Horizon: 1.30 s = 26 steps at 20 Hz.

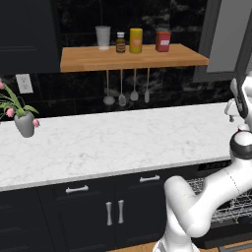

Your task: Pick up the cup and bowl from the counter, place them in the dishwasher, and close the dishwasher door.

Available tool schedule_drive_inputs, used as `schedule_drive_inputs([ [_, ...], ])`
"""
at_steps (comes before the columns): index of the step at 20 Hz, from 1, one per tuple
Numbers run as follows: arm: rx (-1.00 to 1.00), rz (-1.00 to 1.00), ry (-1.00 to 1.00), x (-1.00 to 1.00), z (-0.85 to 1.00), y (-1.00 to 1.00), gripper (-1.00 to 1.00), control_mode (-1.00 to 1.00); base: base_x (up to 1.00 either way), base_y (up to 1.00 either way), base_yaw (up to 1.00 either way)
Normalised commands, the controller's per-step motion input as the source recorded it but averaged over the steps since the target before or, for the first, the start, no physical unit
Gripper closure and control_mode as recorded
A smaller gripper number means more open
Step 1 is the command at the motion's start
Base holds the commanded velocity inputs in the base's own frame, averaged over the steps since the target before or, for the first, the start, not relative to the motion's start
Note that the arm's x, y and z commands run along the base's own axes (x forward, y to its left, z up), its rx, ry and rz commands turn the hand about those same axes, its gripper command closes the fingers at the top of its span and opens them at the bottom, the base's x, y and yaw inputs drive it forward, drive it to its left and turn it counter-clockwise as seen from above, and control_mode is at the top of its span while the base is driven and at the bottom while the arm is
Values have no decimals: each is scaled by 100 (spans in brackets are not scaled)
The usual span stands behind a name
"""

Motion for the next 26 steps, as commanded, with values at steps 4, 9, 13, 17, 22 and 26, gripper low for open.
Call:
schedule_drive_inputs([
  [4, -19, 10, 12, 0, -4, 0, -100, -100, 0, 0, 0],
  [9, -10, 7, 5, 1, -2, -13, -100, -100, 0, 0, 0],
  [13, 0, 0, 0, 3, -16, -46, -100, -100, 0, 0, 0],
  [17, 0, 0, -3, 23, -19, -44, -100, -100, 0, 0, 0],
  [22, 0, 4, 0, 30, -12, -12, -100, -100, 0, 0, 0],
  [26, 0, 12, 0, 36, -18, 0, -100, -100, 0, 0, 0],
])
